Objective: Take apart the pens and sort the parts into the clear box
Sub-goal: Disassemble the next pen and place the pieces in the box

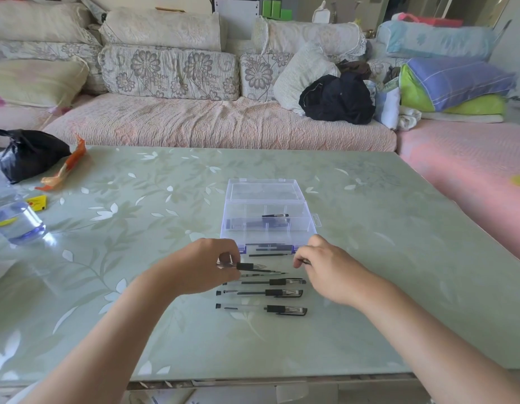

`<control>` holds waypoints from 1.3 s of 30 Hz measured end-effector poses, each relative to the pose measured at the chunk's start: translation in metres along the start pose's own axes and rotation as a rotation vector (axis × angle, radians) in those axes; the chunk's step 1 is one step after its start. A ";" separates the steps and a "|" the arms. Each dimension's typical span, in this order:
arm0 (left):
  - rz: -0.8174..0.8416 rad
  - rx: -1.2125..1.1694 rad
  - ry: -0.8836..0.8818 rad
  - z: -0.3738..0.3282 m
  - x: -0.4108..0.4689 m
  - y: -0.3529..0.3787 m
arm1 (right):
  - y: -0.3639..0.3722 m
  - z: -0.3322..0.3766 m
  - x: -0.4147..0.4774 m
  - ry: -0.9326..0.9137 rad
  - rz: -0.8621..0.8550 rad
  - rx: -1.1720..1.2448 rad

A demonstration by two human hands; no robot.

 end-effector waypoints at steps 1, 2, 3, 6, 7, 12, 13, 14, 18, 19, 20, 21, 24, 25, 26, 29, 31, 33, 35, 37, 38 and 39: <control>0.012 -0.008 0.004 -0.001 0.000 0.002 | 0.001 -0.002 0.001 -0.015 -0.012 -0.018; 0.021 -0.010 0.009 -0.002 0.000 0.003 | 0.002 -0.002 0.001 -0.036 -0.022 -0.036; 0.026 -0.008 0.012 -0.003 0.001 0.005 | 0.002 -0.001 0.002 -0.055 -0.022 -0.053; 0.019 -0.003 0.012 -0.004 0.001 0.008 | 0.002 -0.001 0.005 -0.081 -0.031 -0.066; 0.011 0.000 0.012 -0.005 0.001 0.008 | 0.001 -0.002 0.006 -0.080 -0.034 -0.063; -0.008 -0.009 0.044 -0.008 0.001 0.012 | -0.005 0.002 0.006 -0.093 -0.061 -0.059; -0.010 -0.011 0.051 -0.009 0.001 0.013 | -0.007 0.005 0.005 -0.102 -0.079 -0.046; -0.013 -0.014 0.056 -0.010 0.002 0.014 | -0.008 0.009 0.005 -0.116 -0.096 -0.032; -0.034 -0.029 0.095 -0.017 0.002 0.015 | -0.003 0.029 0.004 -0.204 -0.064 -0.016; -0.040 -0.029 0.105 -0.020 0.002 0.015 | -0.002 0.032 0.005 -0.214 -0.039 -0.021; -0.046 -0.025 0.111 -0.021 0.001 0.015 | 0.000 0.034 0.005 -0.220 -0.023 -0.036; -0.051 -0.020 0.112 -0.022 0.001 0.015 | 0.000 0.035 0.006 -0.224 -0.014 -0.054; -0.059 -0.014 0.111 -0.023 0.001 0.014 | 0.000 0.037 0.009 -0.222 -0.028 -0.091; -0.063 -0.028 0.110 -0.024 0.001 0.014 | -0.001 0.037 0.010 -0.218 -0.038 -0.094; -0.070 -0.040 0.111 -0.025 0.001 0.013 | -0.001 0.037 0.010 -0.216 -0.049 -0.099; -0.085 -0.054 0.095 -0.026 0.002 0.013 | -0.003 0.038 0.012 -0.215 -0.096 -0.134; -0.072 -0.062 0.073 -0.025 0.003 0.014 | -0.004 0.038 0.013 -0.201 -0.123 -0.149; -0.050 -0.042 0.059 -0.024 0.003 0.014 | -0.006 0.038 0.014 -0.176 -0.144 -0.134; -0.049 0.001 0.067 -0.024 0.003 0.015 | -0.009 0.038 0.015 -0.150 -0.161 -0.114; -0.073 0.033 0.088 -0.027 0.002 0.014 | -0.010 0.037 0.015 -0.130 -0.168 -0.103; -0.090 0.053 0.098 -0.027 0.002 0.013 | -0.011 0.036 0.015 -0.121 -0.170 -0.098; -0.107 0.077 0.106 -0.028 0.002 0.013 | -0.011 0.036 0.016 -0.113 -0.174 -0.089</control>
Point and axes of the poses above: each hand's wrist, its own x-axis towards the middle knuckle, its own y-axis out of the palm, z = x × y, the point moved 4 cm from there along x, towards the middle knuckle, and after that the axes turned 5 degrees about -y, right-handed, at the moved point
